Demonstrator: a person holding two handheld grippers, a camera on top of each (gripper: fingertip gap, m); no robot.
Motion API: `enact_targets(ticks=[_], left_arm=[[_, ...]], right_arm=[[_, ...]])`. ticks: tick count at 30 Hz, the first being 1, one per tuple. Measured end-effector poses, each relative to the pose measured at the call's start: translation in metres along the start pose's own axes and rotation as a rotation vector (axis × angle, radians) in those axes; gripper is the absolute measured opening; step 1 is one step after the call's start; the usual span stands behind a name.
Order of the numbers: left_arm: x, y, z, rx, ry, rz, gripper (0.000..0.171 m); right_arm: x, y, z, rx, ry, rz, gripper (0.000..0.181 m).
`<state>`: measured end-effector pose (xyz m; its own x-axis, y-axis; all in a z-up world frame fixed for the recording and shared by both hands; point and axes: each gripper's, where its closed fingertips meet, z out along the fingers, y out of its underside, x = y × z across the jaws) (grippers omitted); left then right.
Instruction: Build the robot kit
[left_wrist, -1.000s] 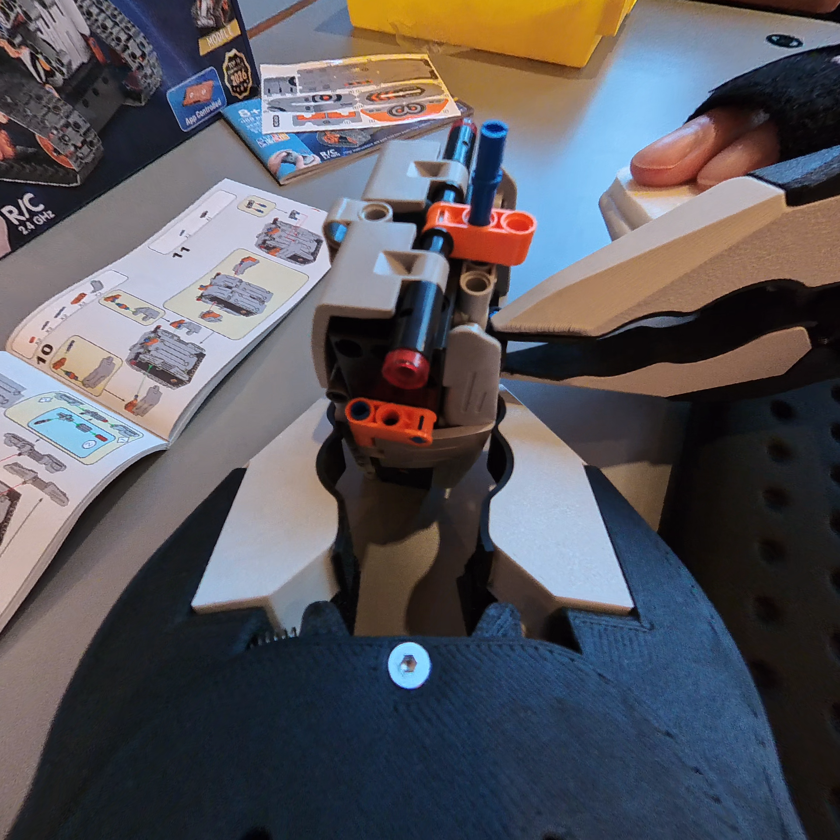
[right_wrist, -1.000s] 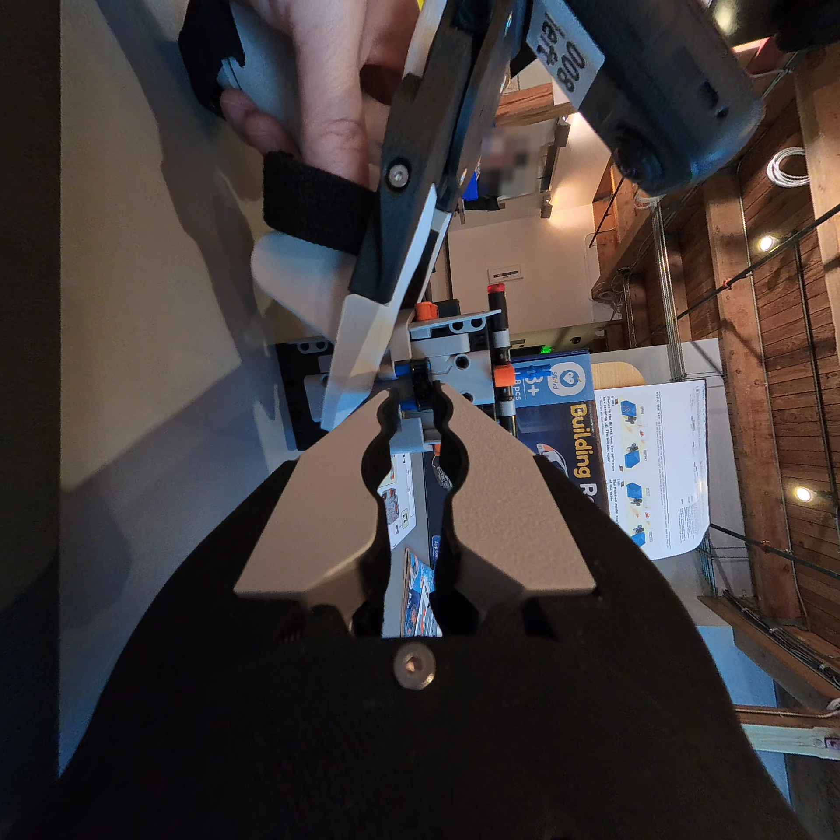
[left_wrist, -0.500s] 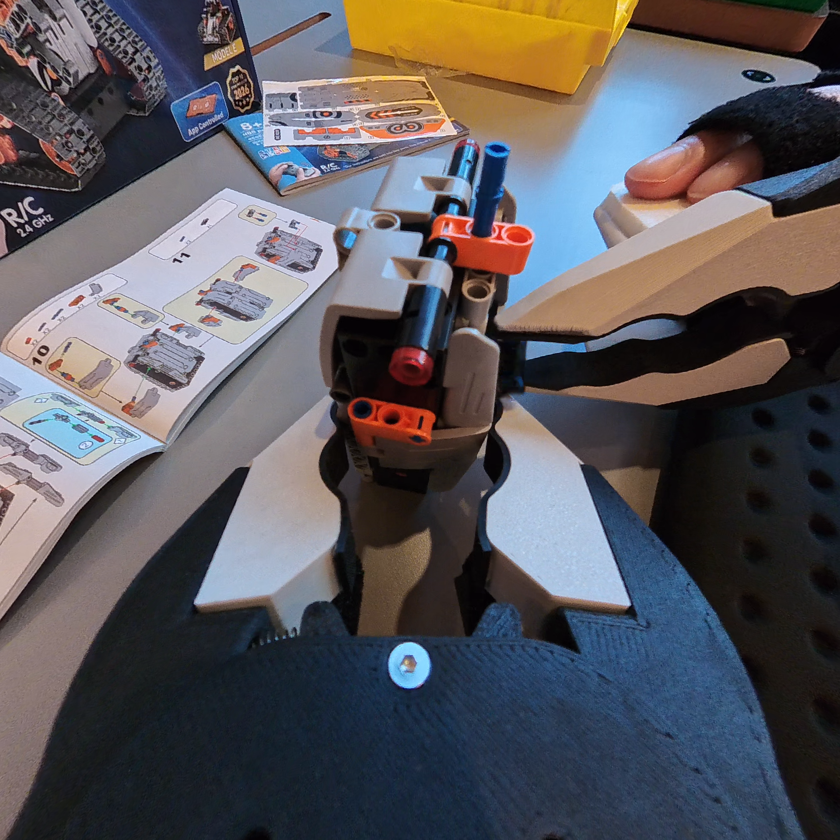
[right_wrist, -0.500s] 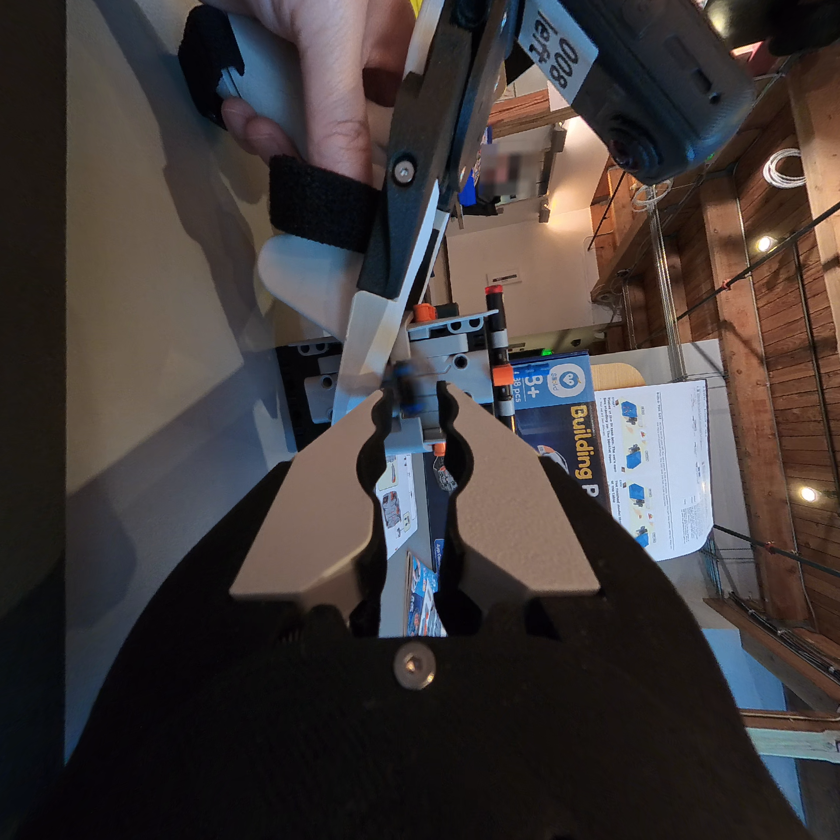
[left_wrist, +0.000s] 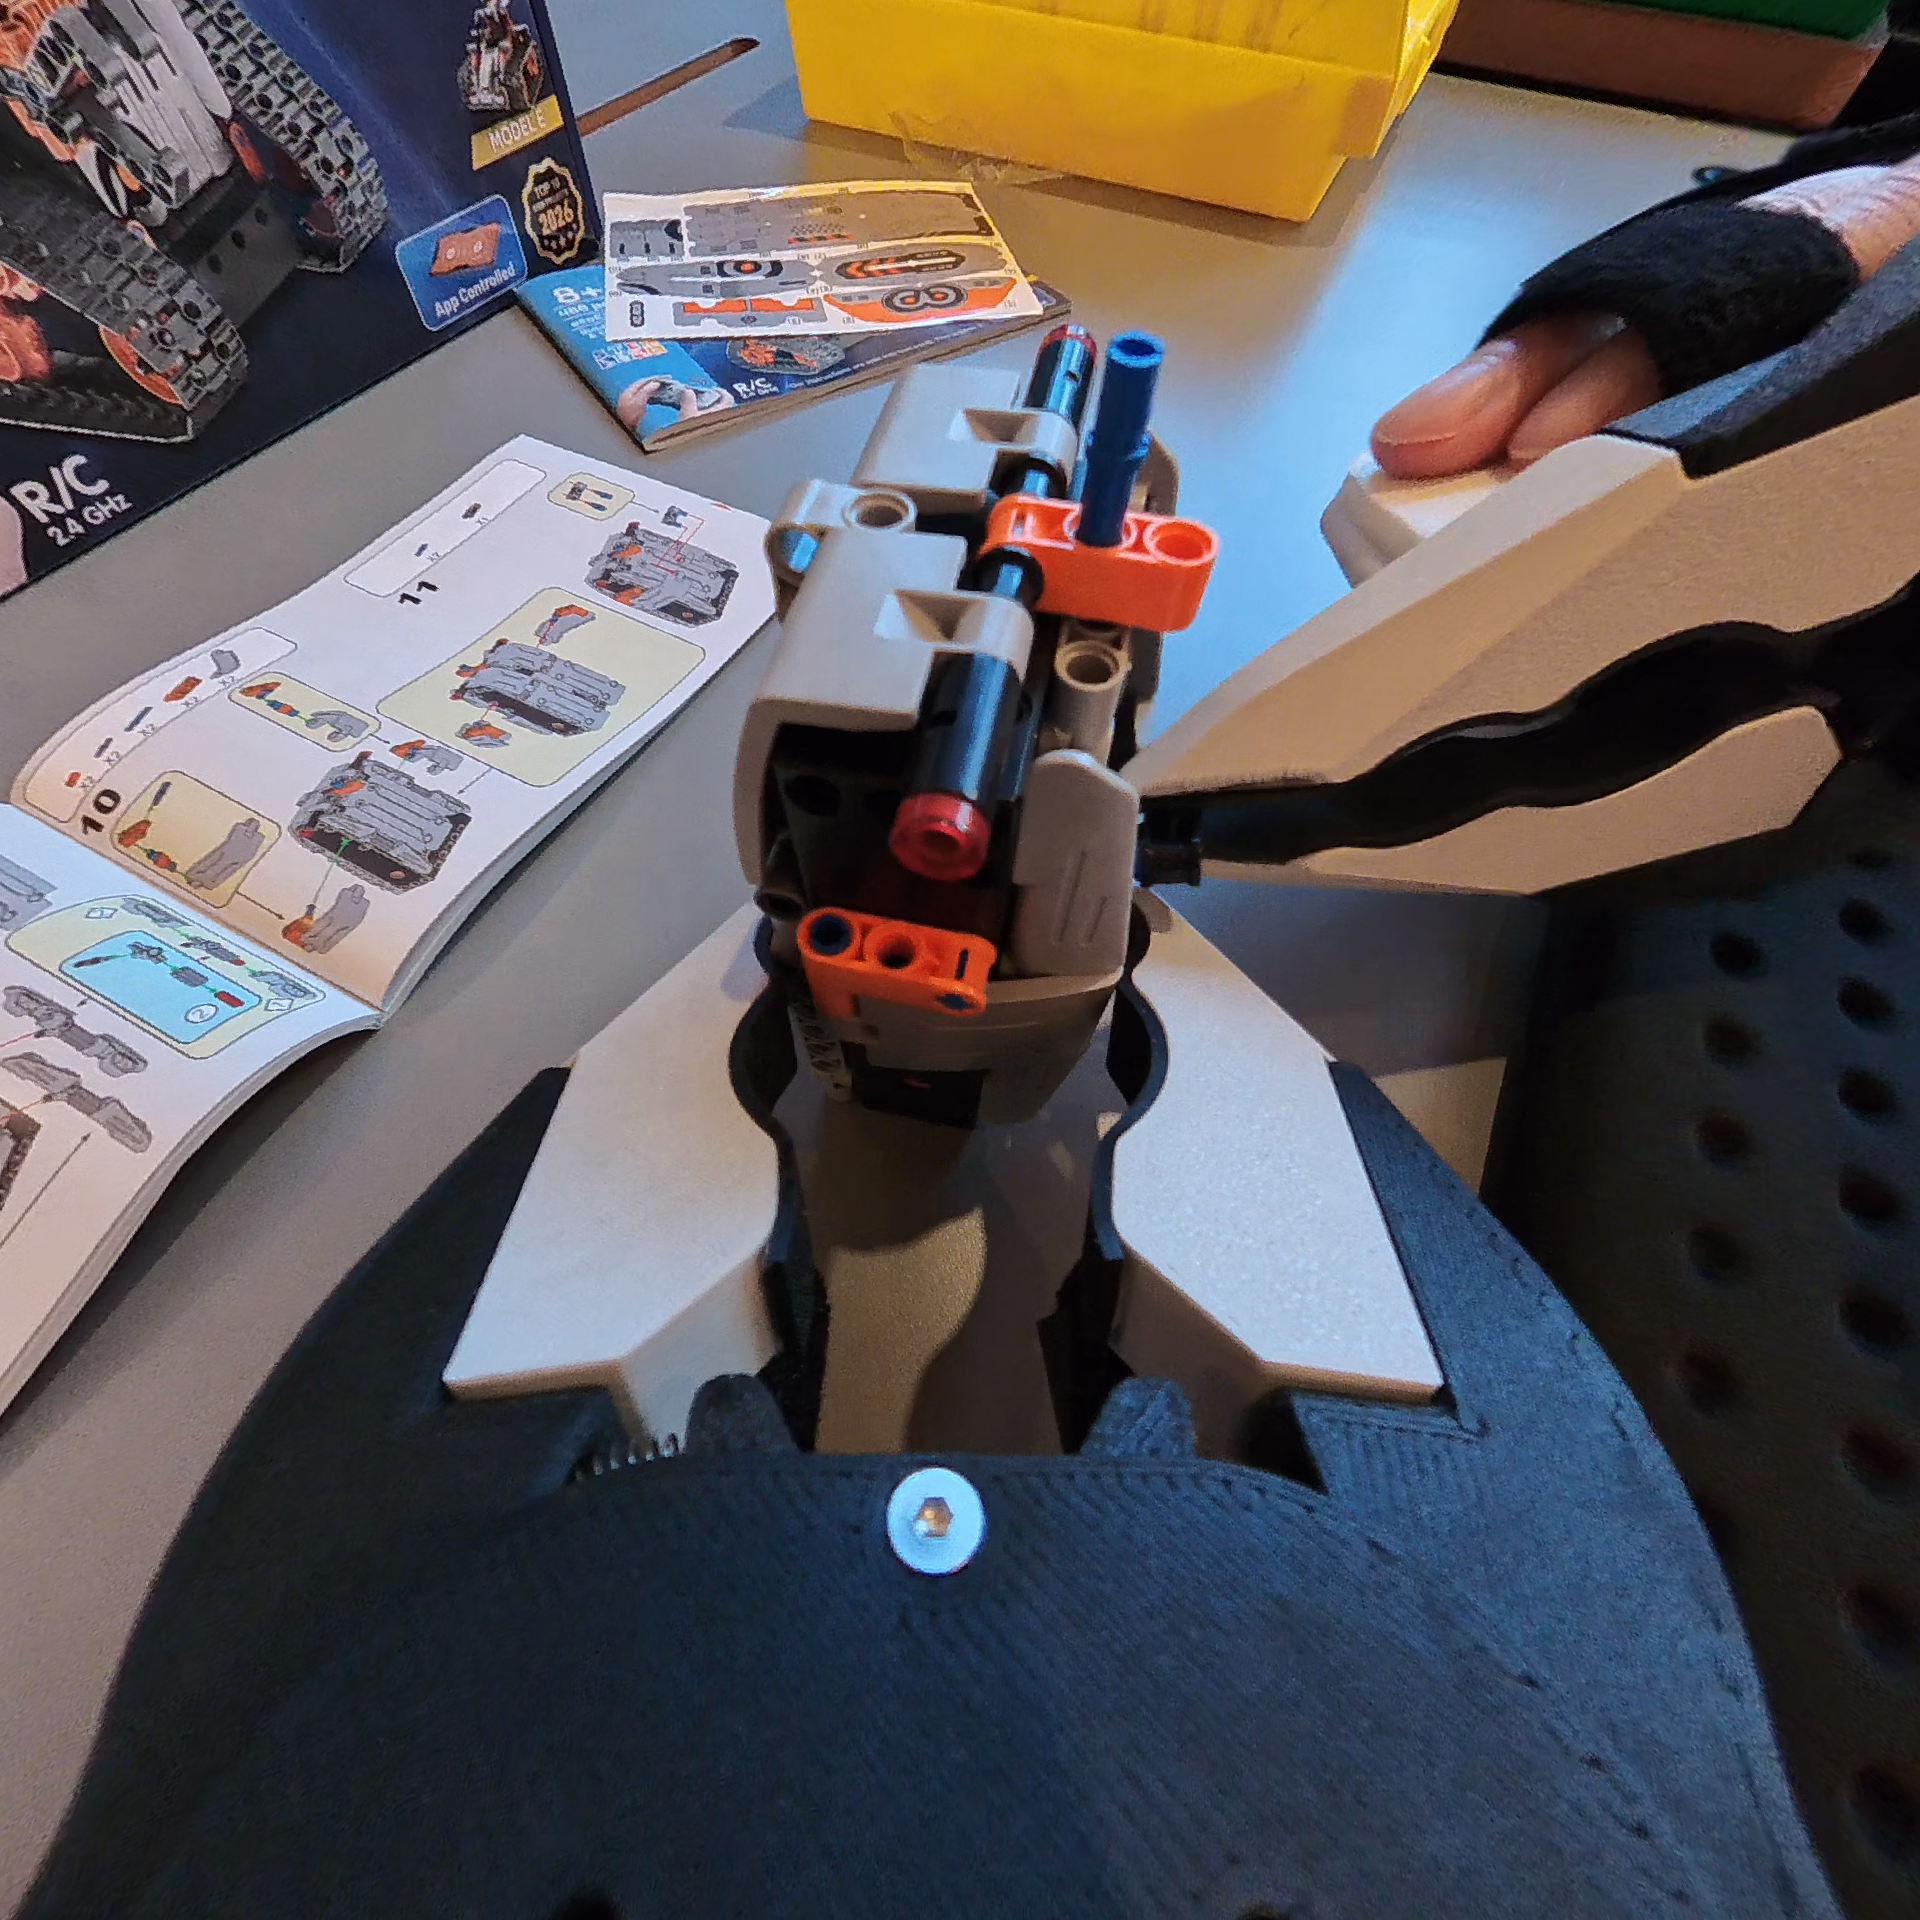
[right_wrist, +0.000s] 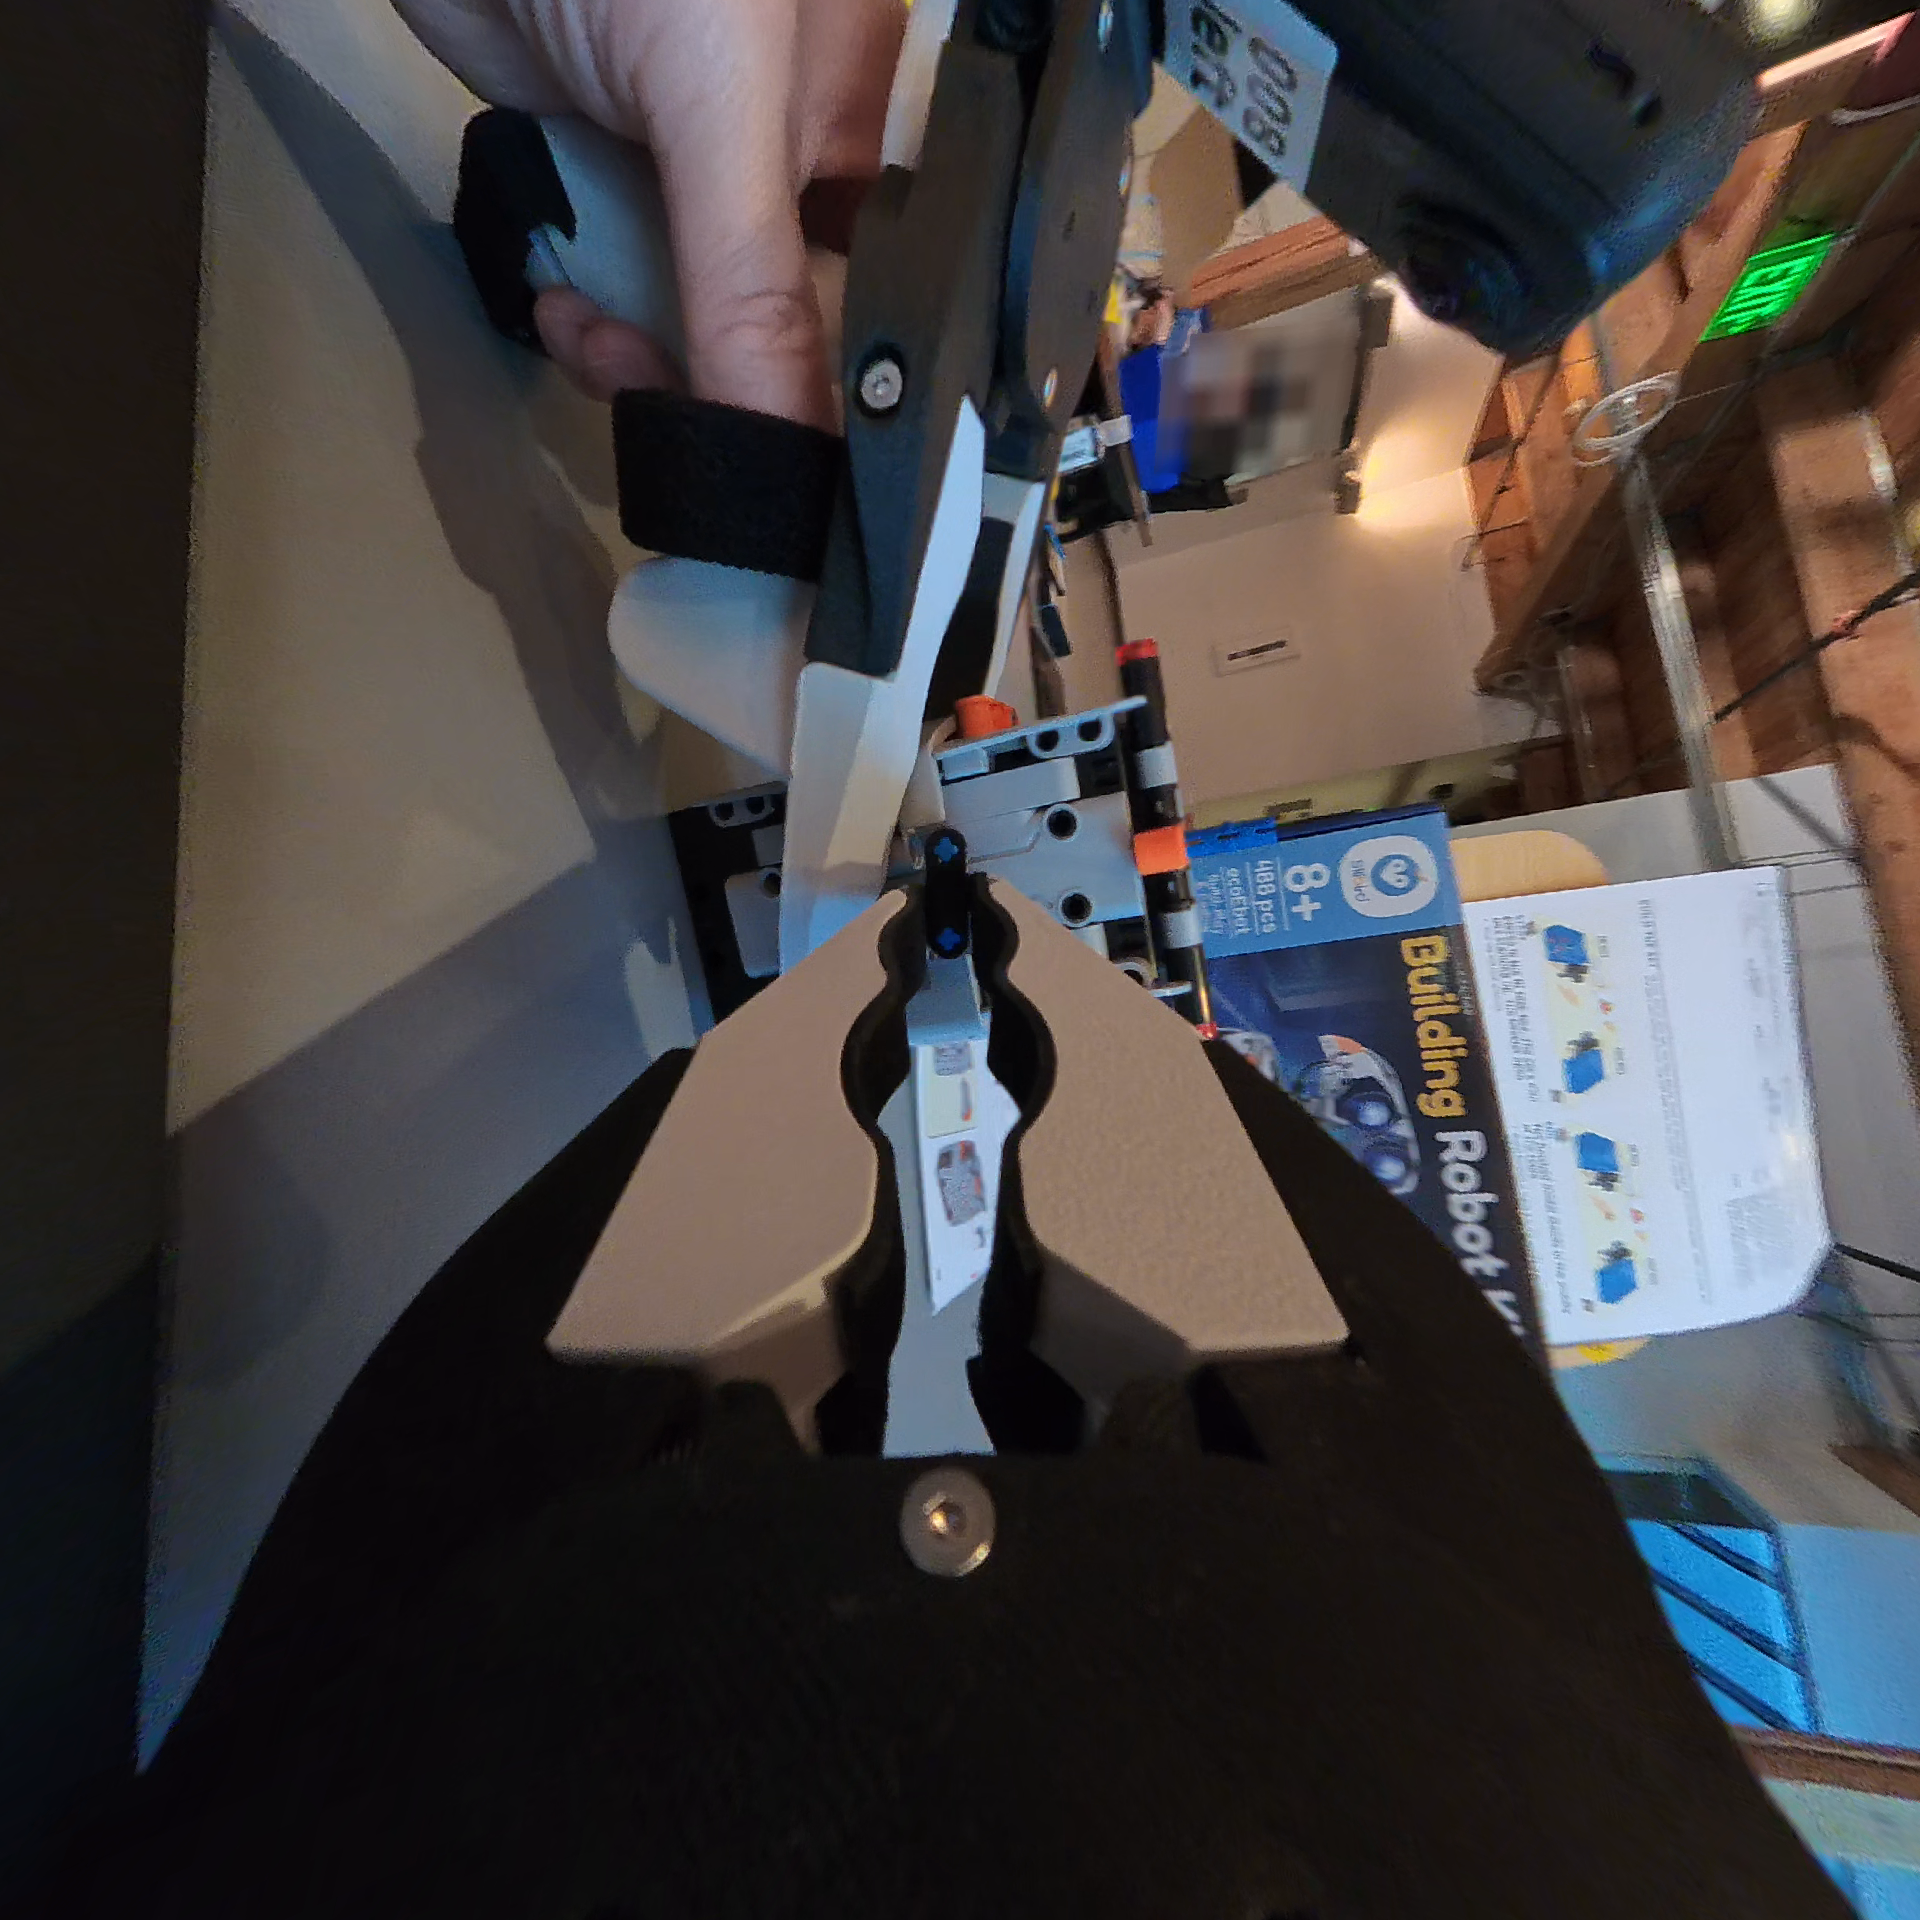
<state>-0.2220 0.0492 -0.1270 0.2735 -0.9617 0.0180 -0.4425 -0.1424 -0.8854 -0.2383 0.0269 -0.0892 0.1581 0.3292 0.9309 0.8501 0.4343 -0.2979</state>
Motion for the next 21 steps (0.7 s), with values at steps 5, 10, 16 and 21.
enact_targets(ticks=[5, 10, 16, 21], left_arm=[[-0.005, -0.006, -0.015, 0.045, -0.069, 0.014, 0.071], [-0.009, -0.003, -0.038, 0.013, -0.271, 0.189, 0.077], [-0.003, -0.019, -0.044, 0.103, -0.281, 0.217, 0.086], [-0.009, -0.021, -0.031, 0.107, -0.21, 0.185, 0.09]], right_arm=[[-0.002, 0.003, -0.001, 0.017, -0.135, 0.061, 0.008], [-0.002, 0.003, -0.003, 0.022, -0.23, 0.101, 0.008], [-0.004, 0.002, -0.001, 0.024, -0.266, 0.074, 0.008], [-0.004, 0.003, 0.0, 0.024, -0.289, 0.078, 0.008]])
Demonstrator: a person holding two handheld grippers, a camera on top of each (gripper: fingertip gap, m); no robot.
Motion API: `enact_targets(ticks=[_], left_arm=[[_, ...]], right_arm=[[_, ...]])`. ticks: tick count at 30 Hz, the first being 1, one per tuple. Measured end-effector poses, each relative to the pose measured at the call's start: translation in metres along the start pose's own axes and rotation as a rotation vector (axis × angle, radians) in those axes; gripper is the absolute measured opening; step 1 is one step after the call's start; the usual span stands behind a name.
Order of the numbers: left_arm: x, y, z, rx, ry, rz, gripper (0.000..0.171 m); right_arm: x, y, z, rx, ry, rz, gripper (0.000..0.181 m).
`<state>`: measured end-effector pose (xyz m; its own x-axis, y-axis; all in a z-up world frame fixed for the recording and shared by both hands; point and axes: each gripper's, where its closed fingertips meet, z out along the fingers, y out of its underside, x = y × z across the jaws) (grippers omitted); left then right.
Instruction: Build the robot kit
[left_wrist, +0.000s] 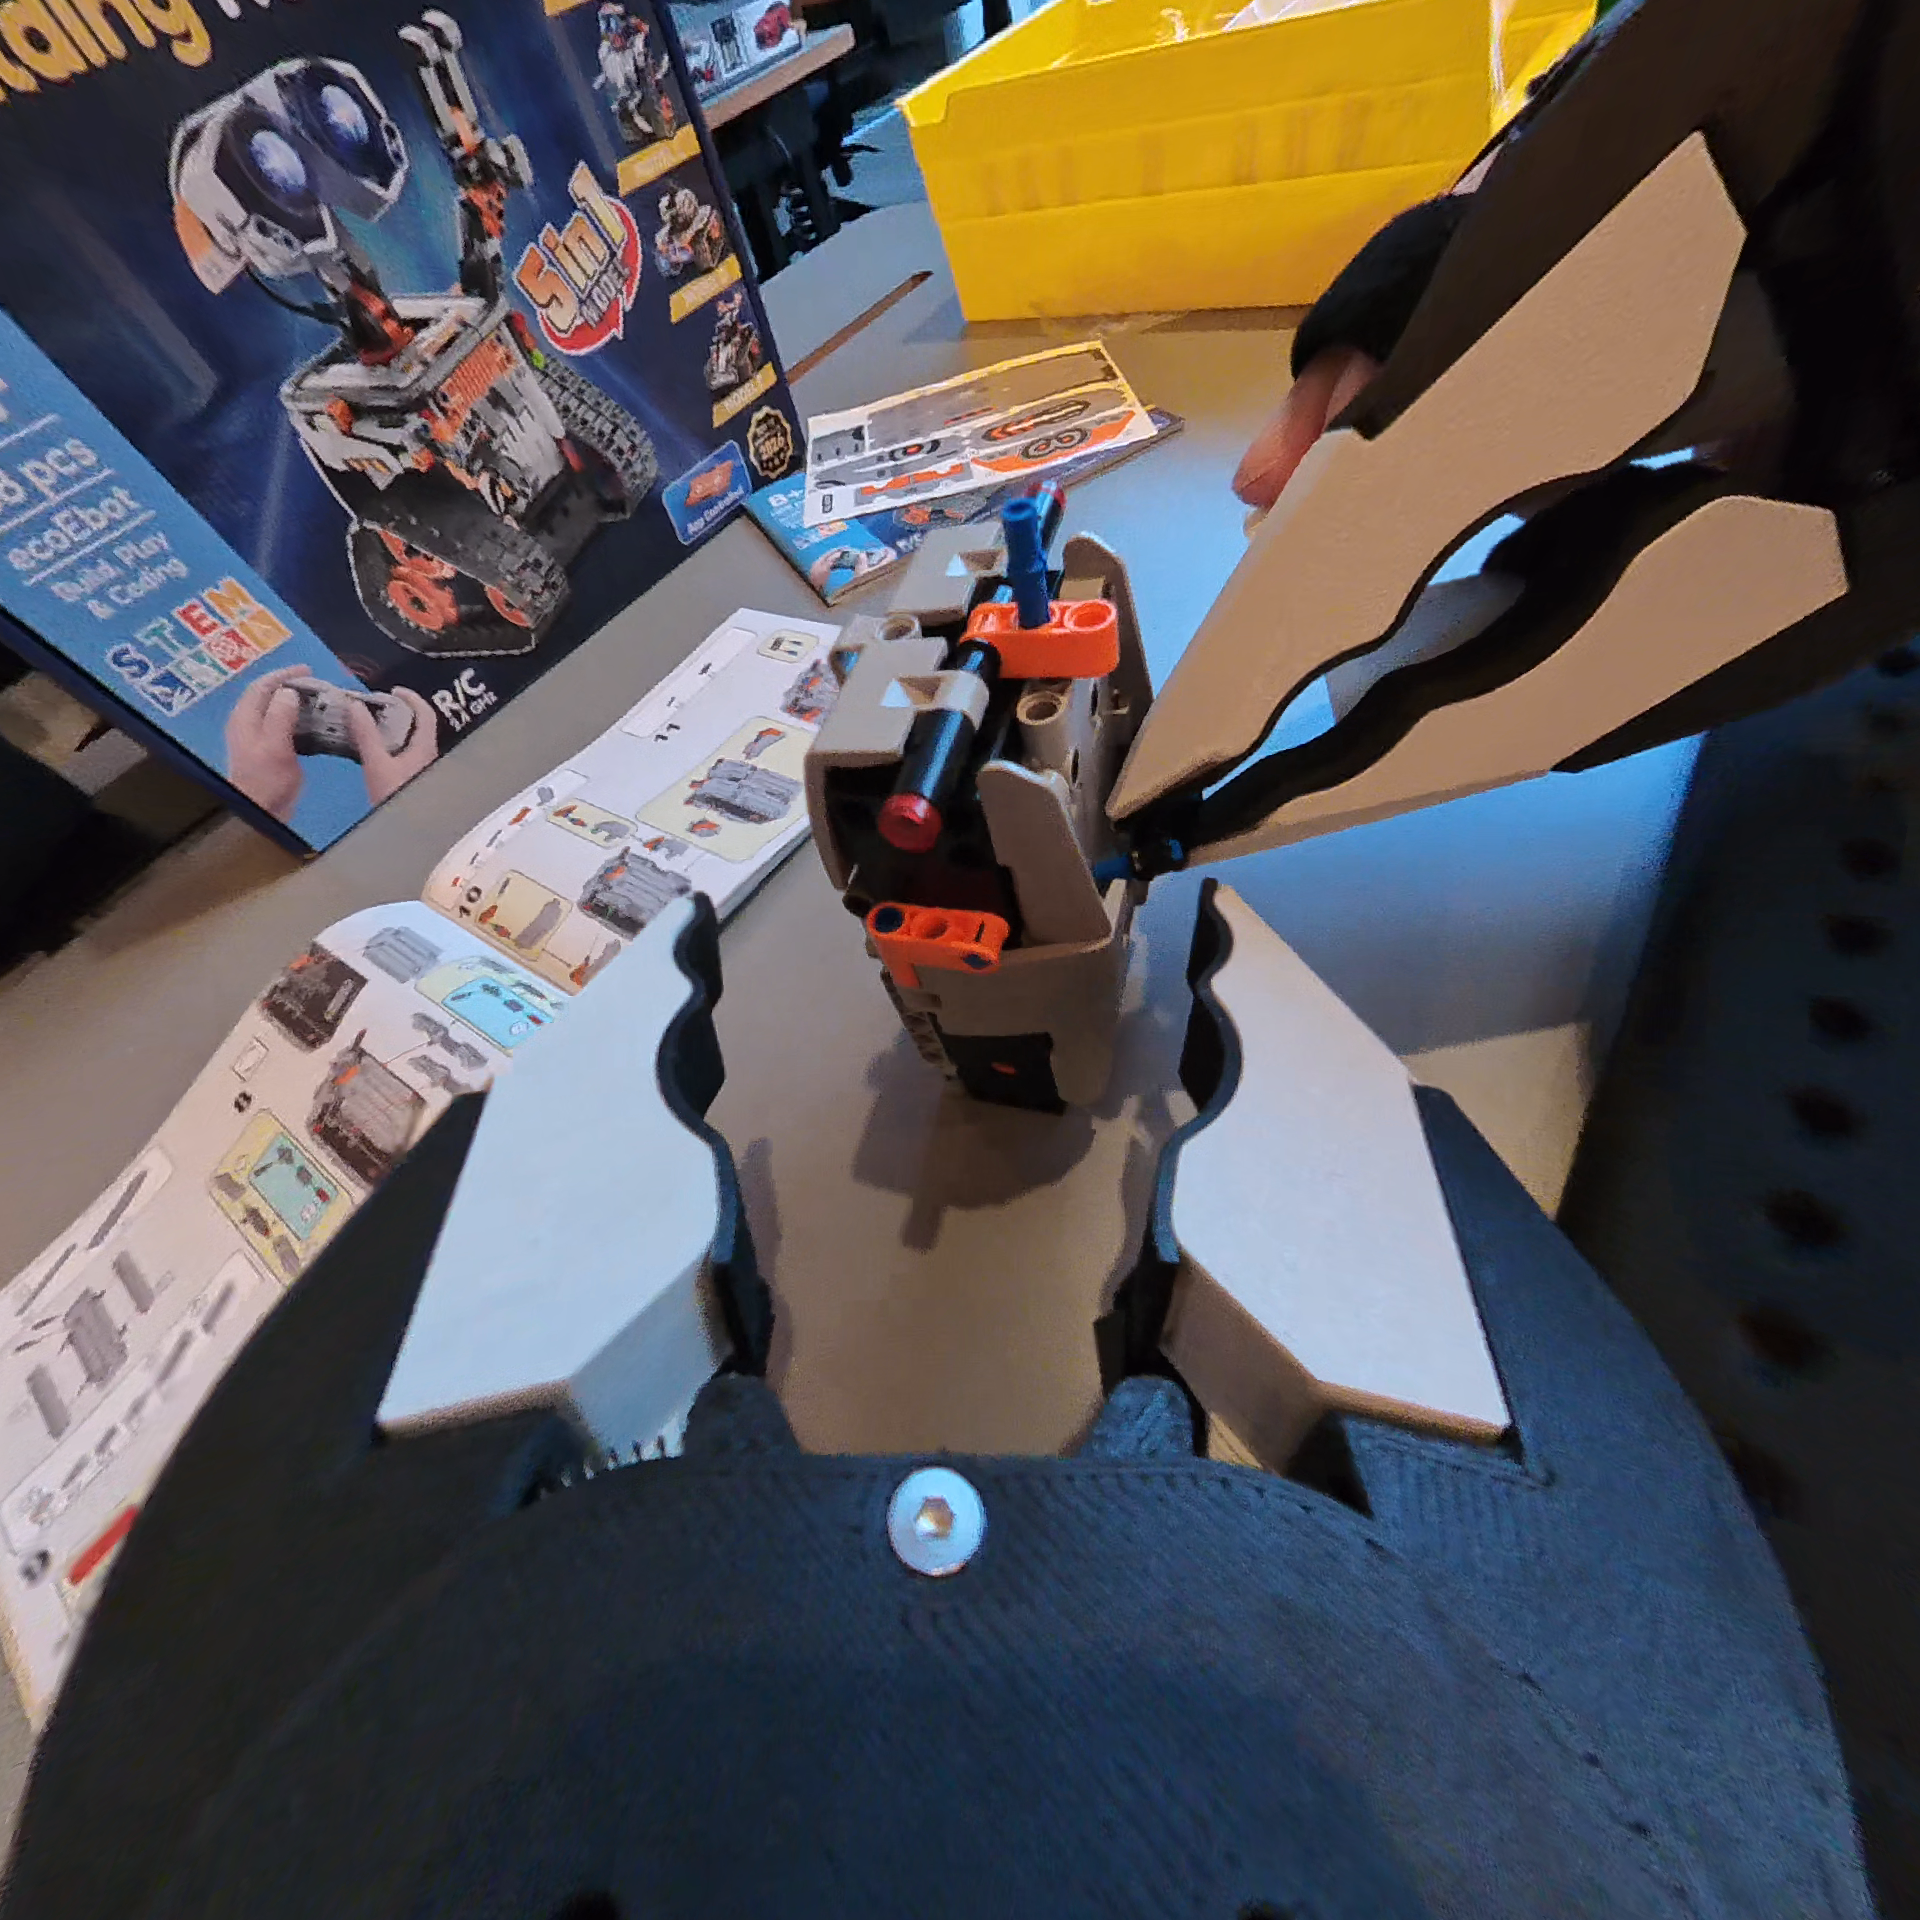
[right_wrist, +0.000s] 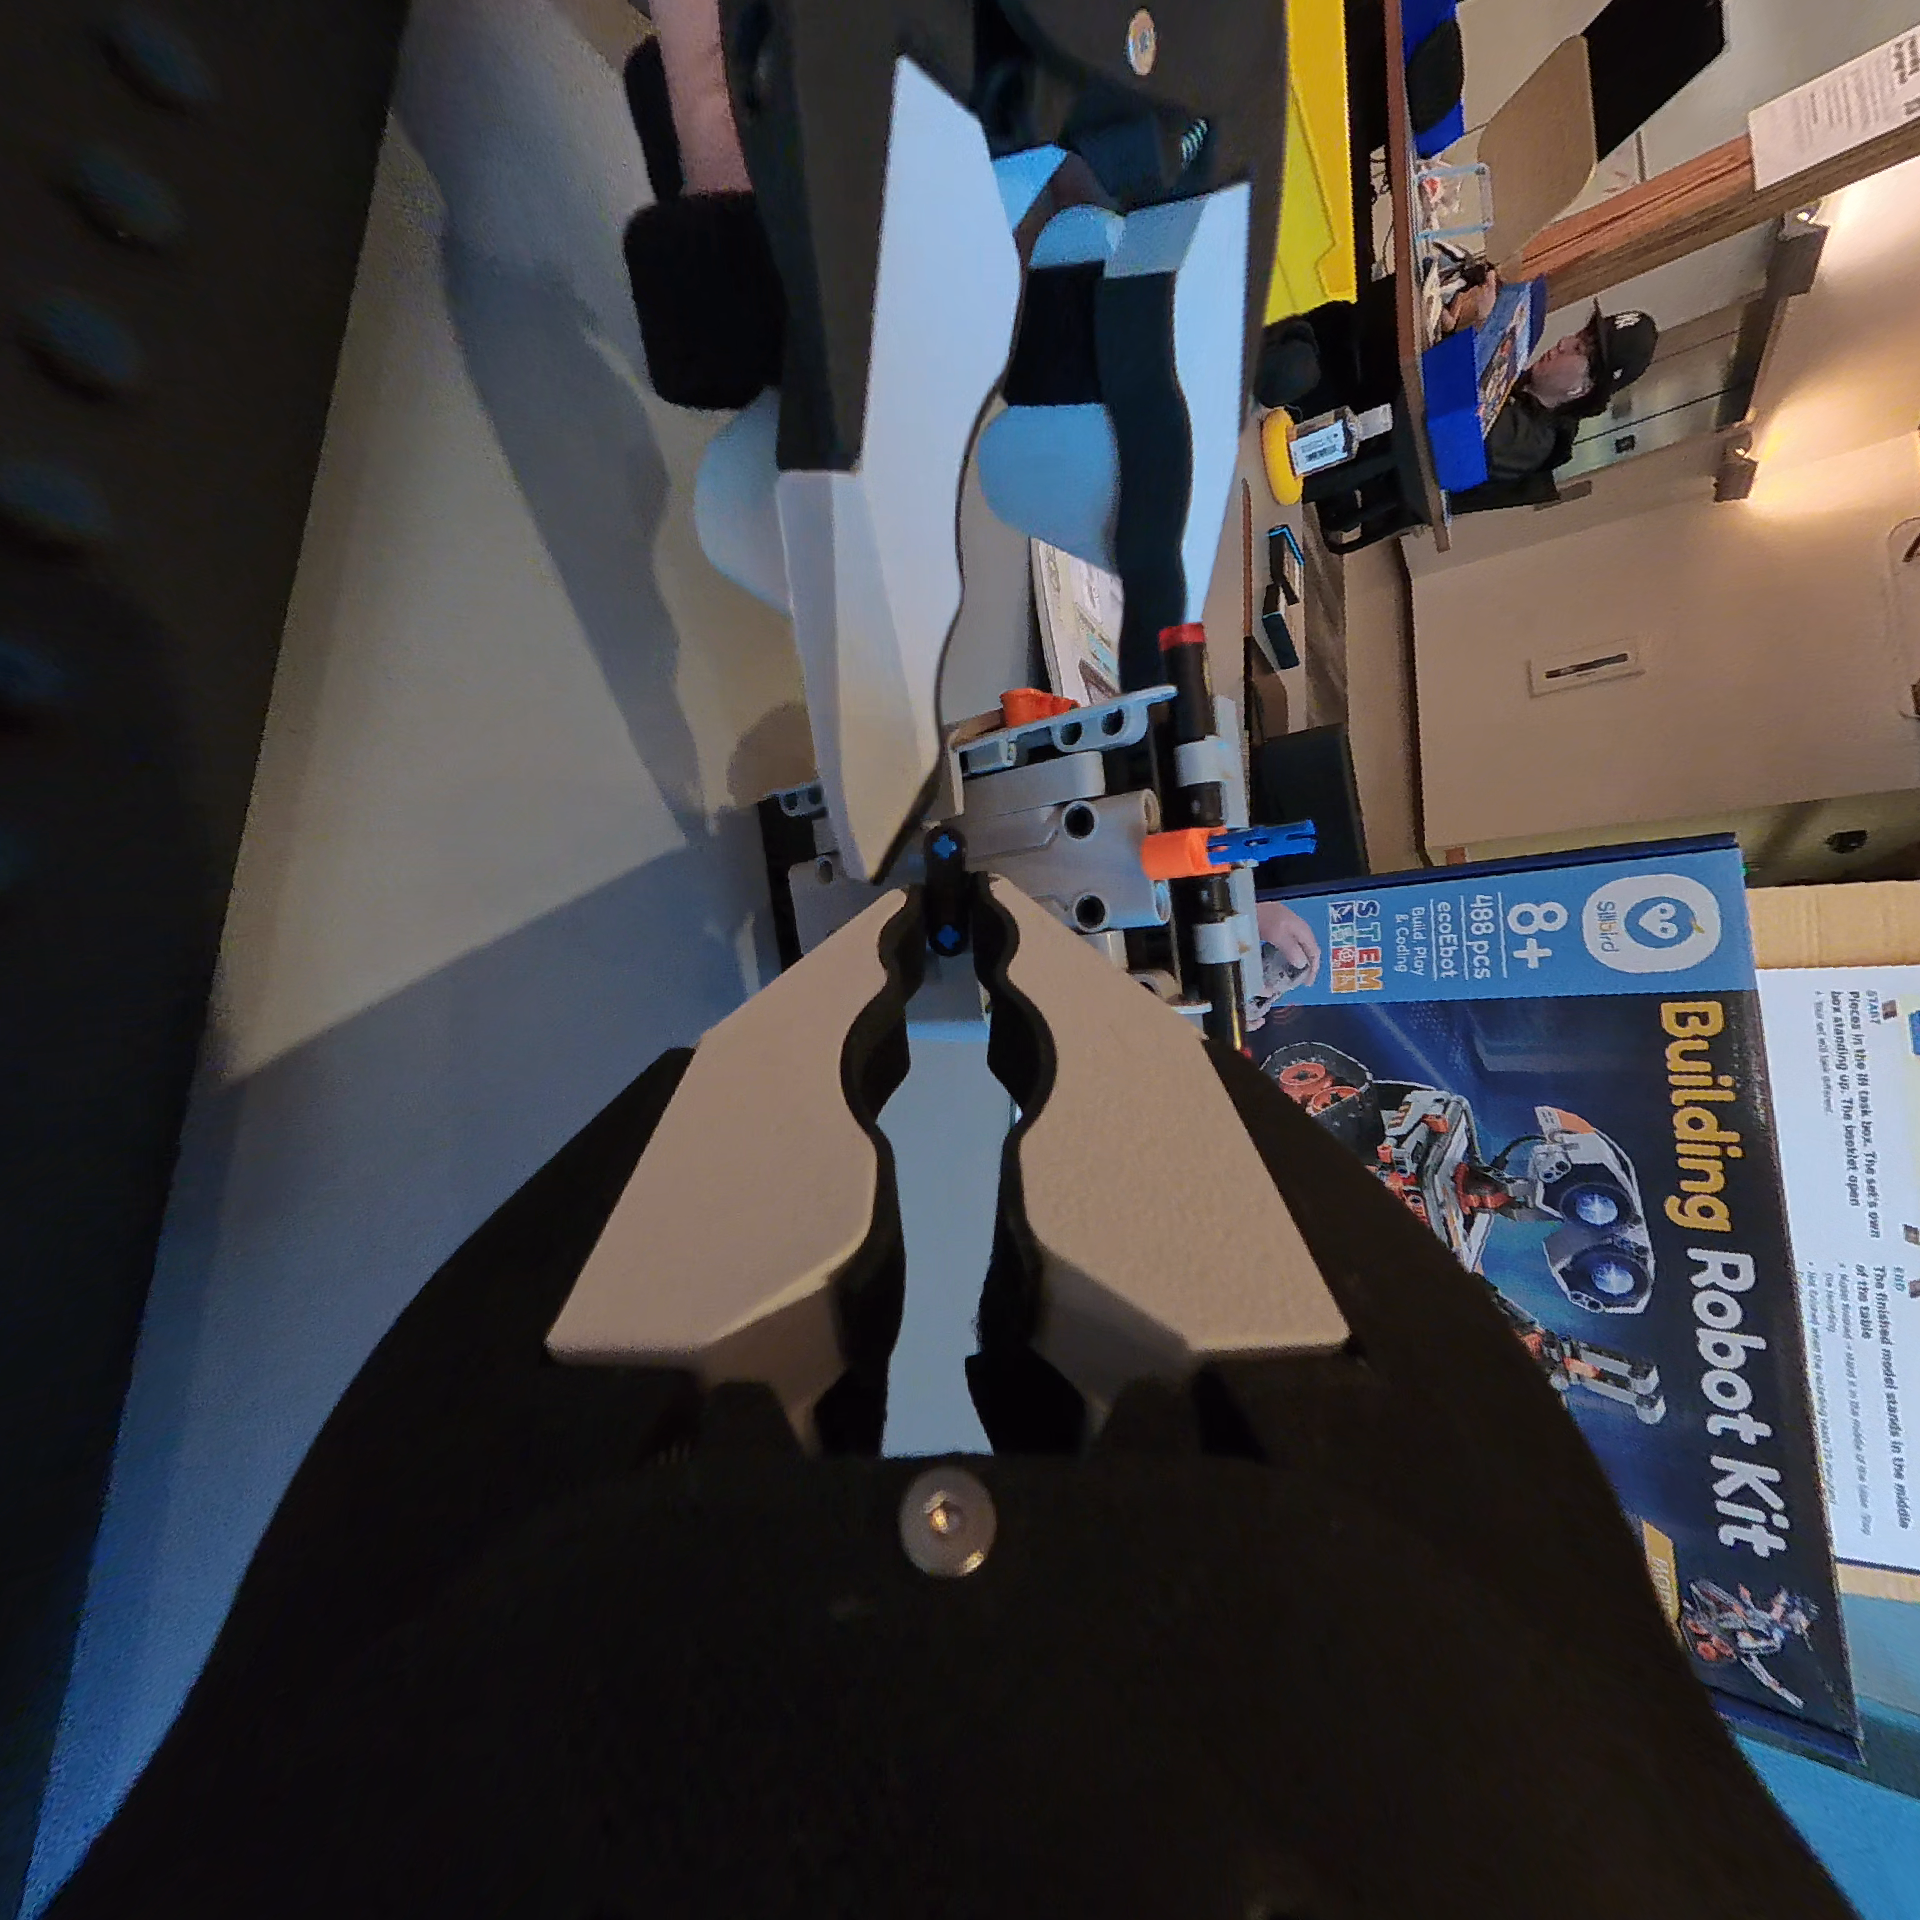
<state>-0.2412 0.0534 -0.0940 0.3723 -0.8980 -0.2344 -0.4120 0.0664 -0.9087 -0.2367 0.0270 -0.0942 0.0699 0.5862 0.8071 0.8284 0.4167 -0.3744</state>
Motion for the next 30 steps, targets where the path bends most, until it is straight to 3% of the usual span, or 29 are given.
enact_targets(ticks=[4, 10, 30], left_arm=[[0.0011, -0.0049, 0.0016, 0.013, -0.016, 0.067, 0.08], [0.0069, -0.0065, 0.0009, 0.029, 0.03, 0.044, 0.065], [0.0033, -0.0084, 0.0006, 0.064, 0.024, 0.022, 0.053]], right_arm=[[0.0015, 0.0018, 0.0006, -0.005, -0.007, -0.002, 0.008], [0.0027, 0.002, 0.0017, -0.004, -0.018, 0.001, 0.008], [0.0075, 0.0047, 0.0013, 0.007, 0.041, -0.041, 0.012]])
